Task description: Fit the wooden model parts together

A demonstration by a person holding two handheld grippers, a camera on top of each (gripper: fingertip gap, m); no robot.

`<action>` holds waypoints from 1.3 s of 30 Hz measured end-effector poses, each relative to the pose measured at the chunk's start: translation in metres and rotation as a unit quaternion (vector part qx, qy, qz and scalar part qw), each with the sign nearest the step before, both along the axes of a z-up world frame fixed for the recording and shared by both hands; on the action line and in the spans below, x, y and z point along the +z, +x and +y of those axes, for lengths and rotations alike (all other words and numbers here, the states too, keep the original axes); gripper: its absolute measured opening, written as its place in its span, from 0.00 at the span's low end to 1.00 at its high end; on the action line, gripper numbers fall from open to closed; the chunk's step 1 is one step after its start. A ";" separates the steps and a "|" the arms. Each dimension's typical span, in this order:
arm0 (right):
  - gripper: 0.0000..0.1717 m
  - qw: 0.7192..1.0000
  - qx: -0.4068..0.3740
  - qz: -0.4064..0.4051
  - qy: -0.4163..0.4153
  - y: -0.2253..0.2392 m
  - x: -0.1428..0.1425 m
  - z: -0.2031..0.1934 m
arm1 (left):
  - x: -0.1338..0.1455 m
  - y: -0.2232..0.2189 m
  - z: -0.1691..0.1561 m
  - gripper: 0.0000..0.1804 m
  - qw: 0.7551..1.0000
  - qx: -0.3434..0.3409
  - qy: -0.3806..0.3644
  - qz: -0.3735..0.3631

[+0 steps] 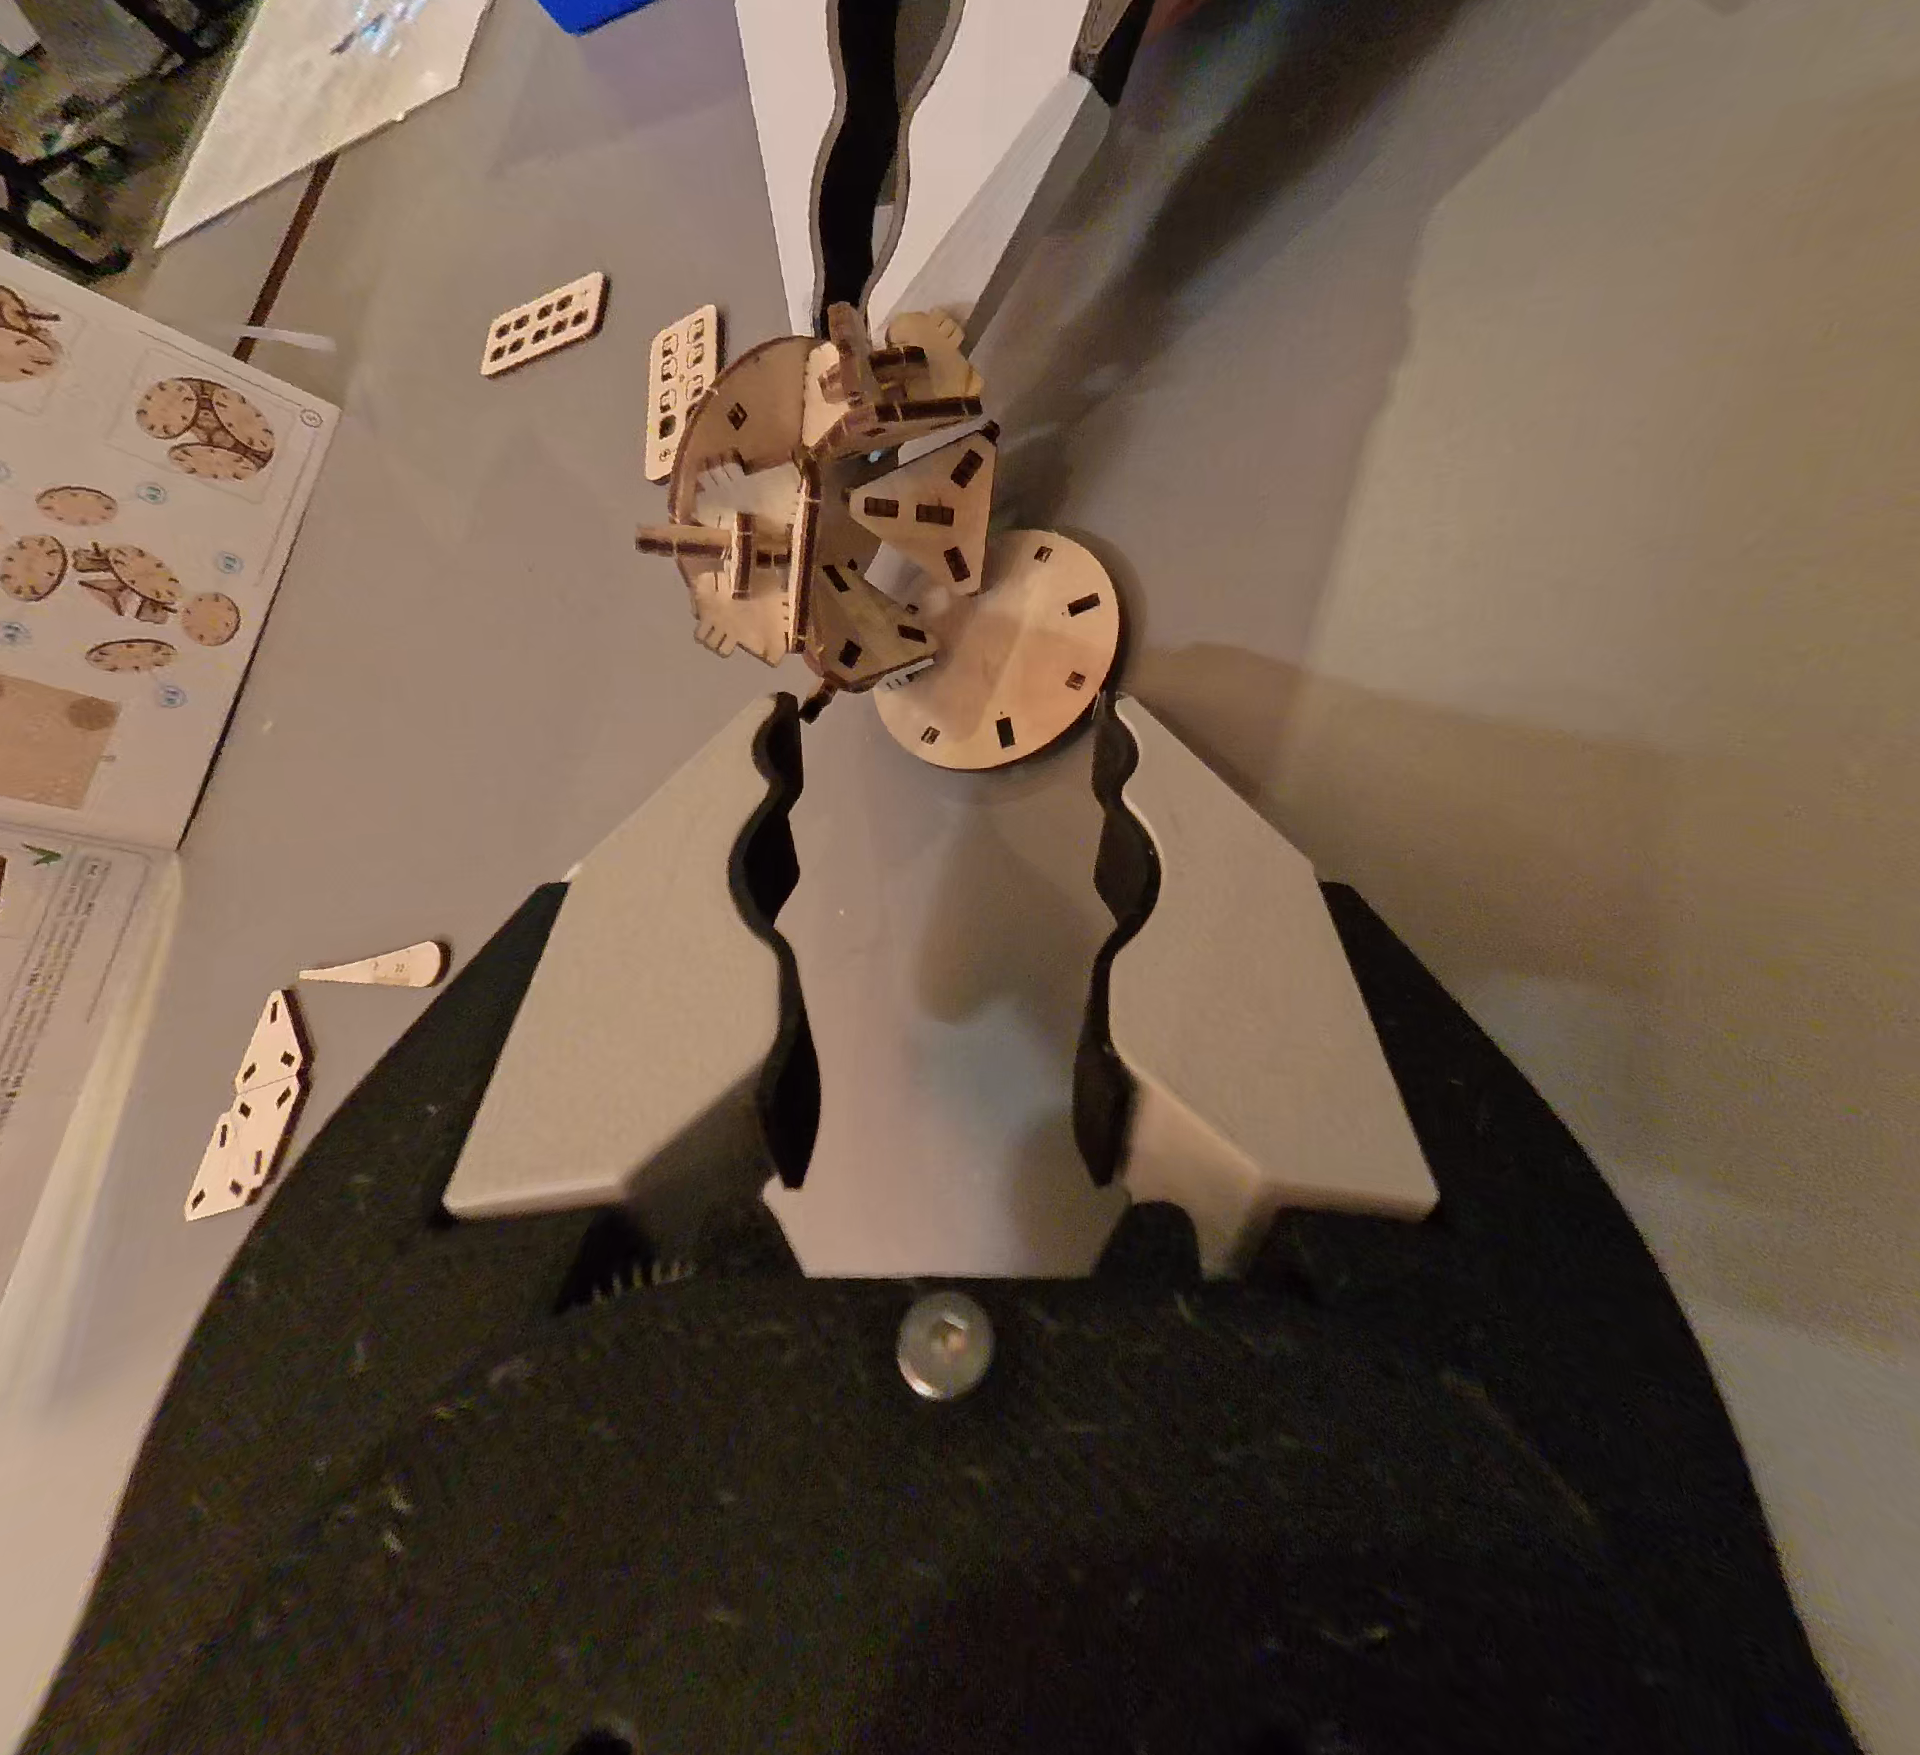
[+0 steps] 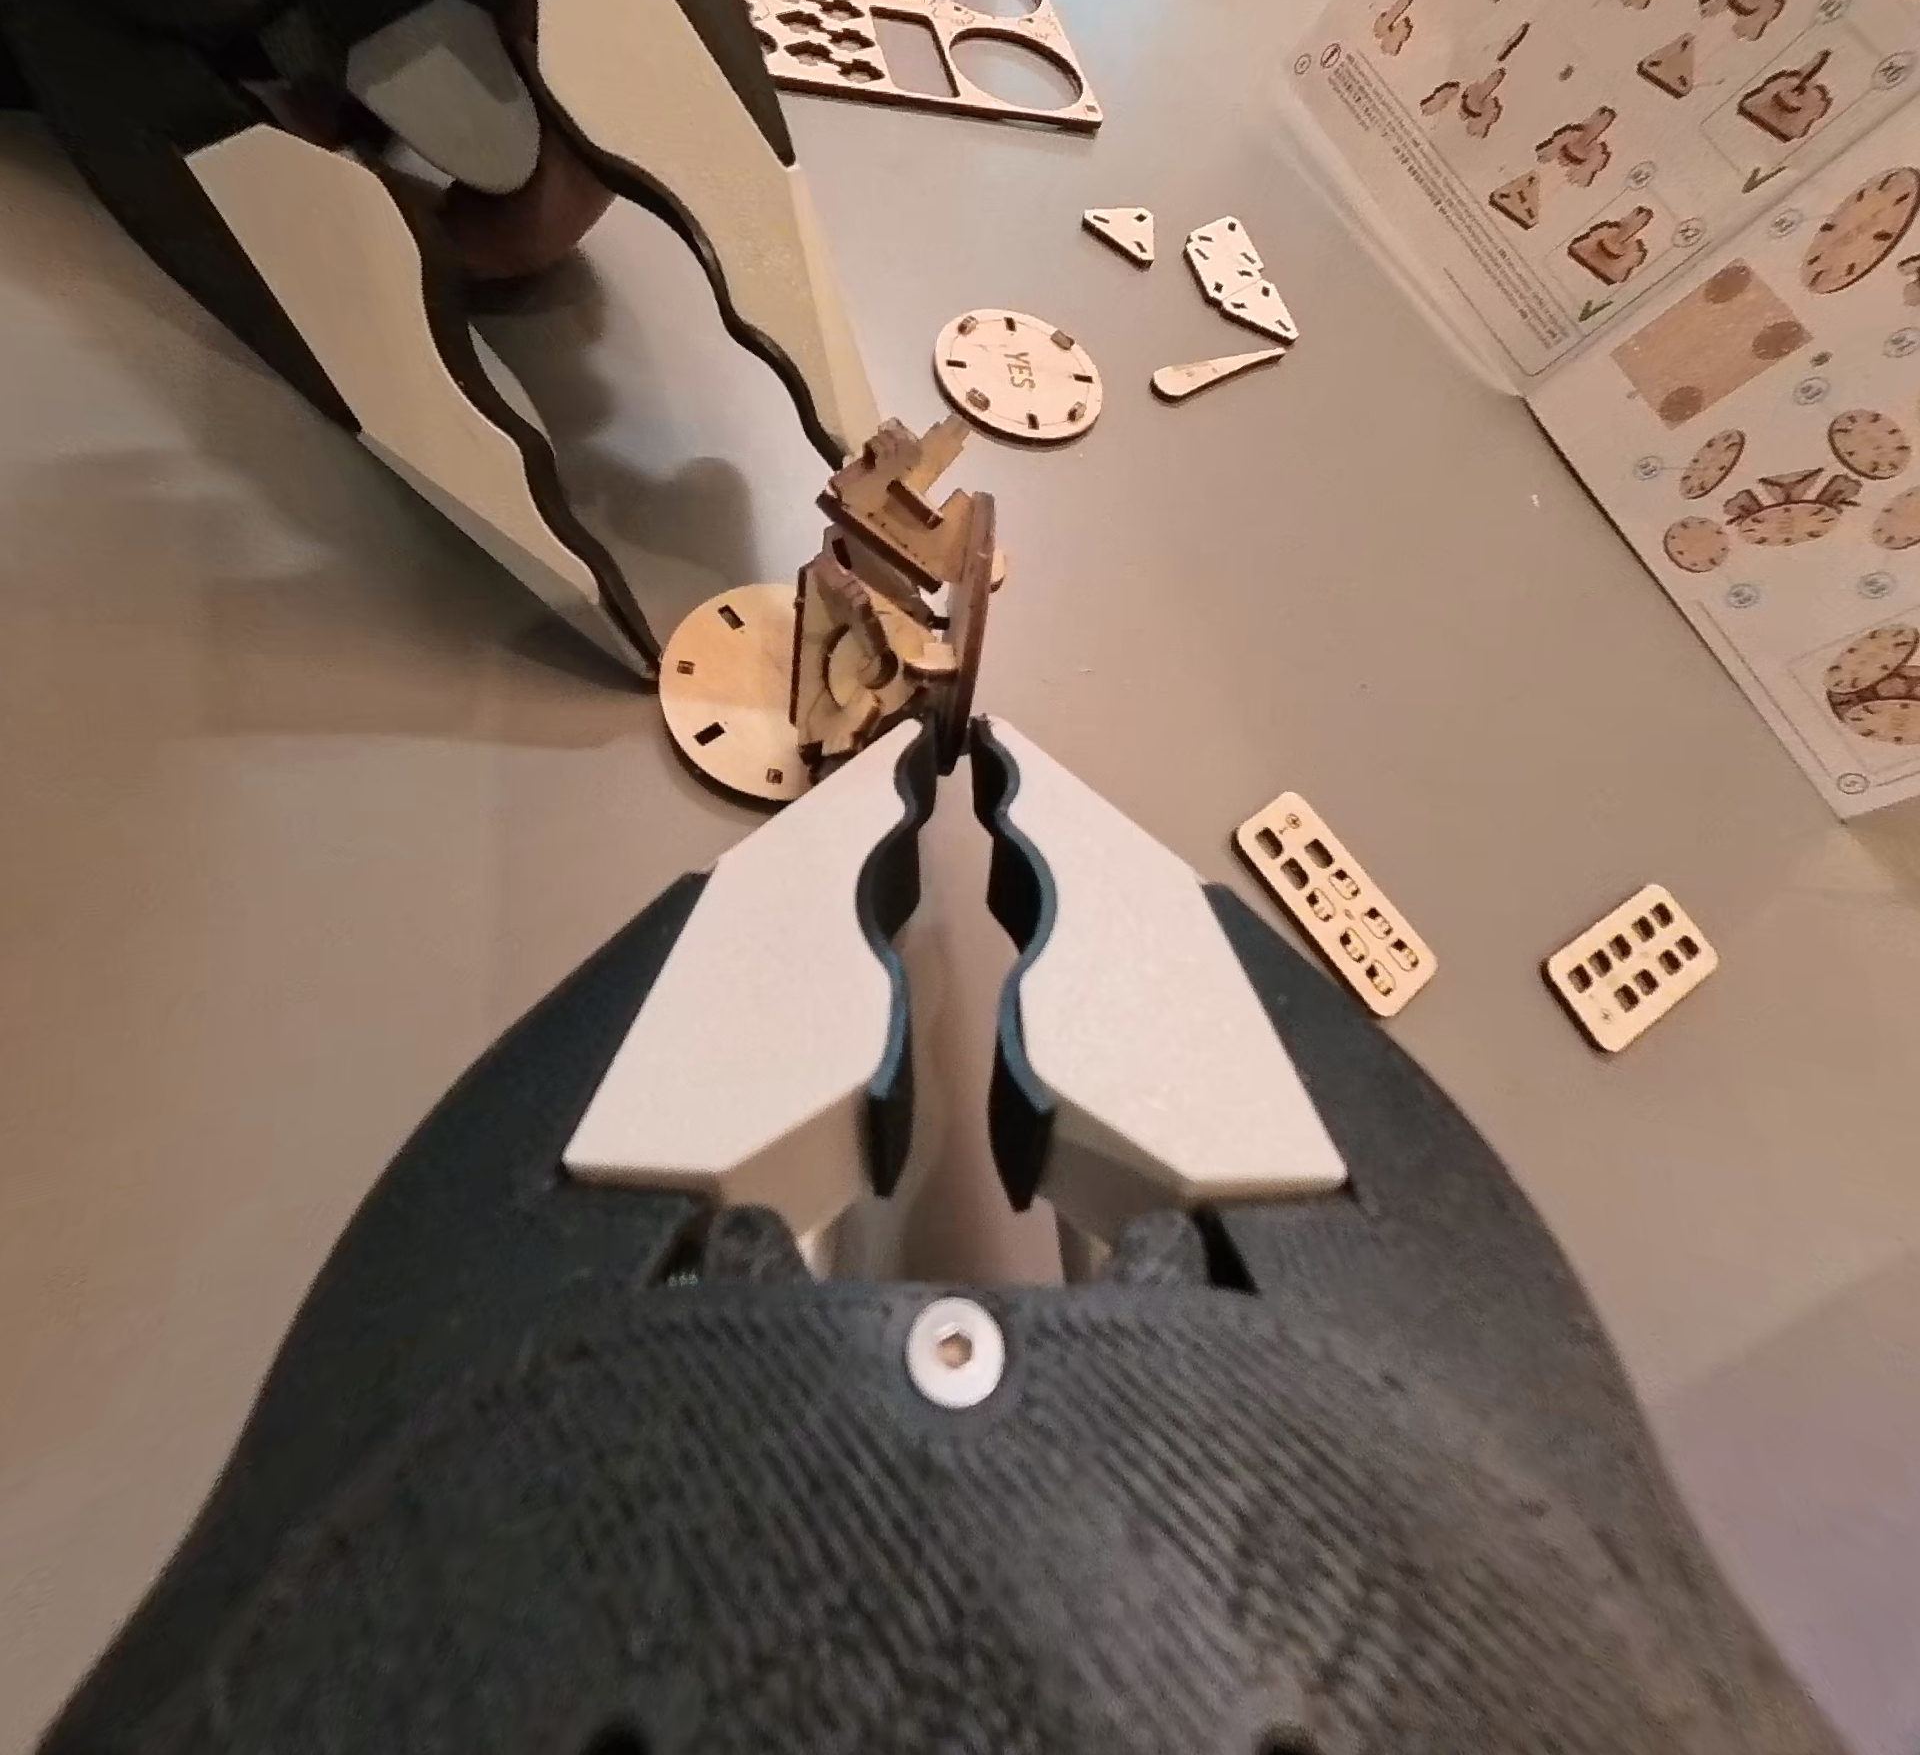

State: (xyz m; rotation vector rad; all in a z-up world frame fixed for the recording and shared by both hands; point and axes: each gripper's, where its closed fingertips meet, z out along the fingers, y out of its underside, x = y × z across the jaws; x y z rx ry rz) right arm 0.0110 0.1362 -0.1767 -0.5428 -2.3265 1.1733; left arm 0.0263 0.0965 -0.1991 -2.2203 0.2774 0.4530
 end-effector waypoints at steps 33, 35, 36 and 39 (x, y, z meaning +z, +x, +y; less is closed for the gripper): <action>0.03 1.000 -0.005 -0.014 -0.023 0.000 -0.001 0.002 | 0.002 0.001 0.004 0.29 1.000 -0.028 0.008 0.001; 0.03 1.000 -0.005 -0.014 -0.024 0.000 -0.001 0.002 | 0.002 0.001 0.004 0.29 1.000 -0.028 0.008 0.000; 0.03 1.000 -0.004 -0.014 -0.024 0.000 -0.001 0.002 | 0.002 0.002 0.004 0.28 1.000 -0.029 0.009 -0.001; 0.02 1.000 -0.003 -0.013 -0.024 0.000 -0.001 0.001 | 0.003 0.002 0.004 0.27 0.999 -0.031 0.011 -0.003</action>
